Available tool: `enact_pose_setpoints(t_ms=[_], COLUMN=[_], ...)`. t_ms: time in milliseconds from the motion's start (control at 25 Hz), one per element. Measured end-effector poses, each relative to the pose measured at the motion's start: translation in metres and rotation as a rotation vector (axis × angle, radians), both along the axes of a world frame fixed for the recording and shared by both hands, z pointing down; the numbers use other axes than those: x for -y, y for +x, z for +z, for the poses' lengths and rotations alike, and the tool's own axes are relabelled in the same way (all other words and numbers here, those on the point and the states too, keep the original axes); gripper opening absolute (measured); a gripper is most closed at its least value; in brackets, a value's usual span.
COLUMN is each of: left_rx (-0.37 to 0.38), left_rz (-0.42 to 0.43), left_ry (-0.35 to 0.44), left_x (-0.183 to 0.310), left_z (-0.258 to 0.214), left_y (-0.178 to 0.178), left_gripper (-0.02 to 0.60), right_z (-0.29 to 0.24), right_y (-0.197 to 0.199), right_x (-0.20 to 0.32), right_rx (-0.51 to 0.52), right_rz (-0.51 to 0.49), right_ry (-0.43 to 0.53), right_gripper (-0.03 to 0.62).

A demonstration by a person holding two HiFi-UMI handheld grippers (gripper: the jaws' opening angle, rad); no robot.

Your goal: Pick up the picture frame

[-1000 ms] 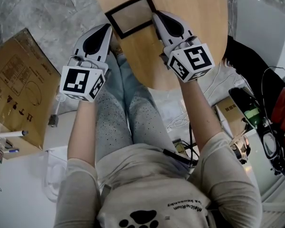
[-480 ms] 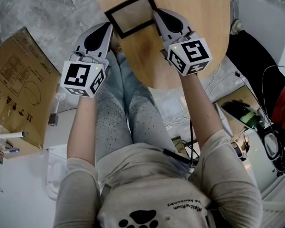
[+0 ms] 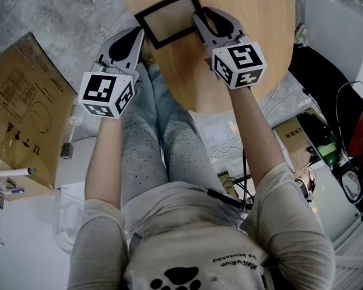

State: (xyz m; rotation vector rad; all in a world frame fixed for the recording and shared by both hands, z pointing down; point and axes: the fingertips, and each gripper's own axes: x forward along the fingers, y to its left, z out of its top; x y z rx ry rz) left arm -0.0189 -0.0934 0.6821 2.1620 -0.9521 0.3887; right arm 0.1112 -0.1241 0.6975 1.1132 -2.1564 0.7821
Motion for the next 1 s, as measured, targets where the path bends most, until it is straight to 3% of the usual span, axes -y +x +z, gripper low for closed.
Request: enact_pose_setpoints(t_ms=[360,1000], left_rx=[-0.003,0.000], left_rz=[0.001,0.015], left_ry=[-0.023,-0.098], left_x=[-0.001,-0.020], left_z=[0.006,0.020], left_y=[-0.002,-0.012], left_gripper=[0.008,0.008], right_z=[0.026,0.028], right_y=[0.010,-0.006], right_x=[-0.001,-0.013], right_rx=[-0.036,-0.042], right_rz=[0.048,0.138], right_ry=[-0.070,-0.109], right_gripper=[0.129,0.098])
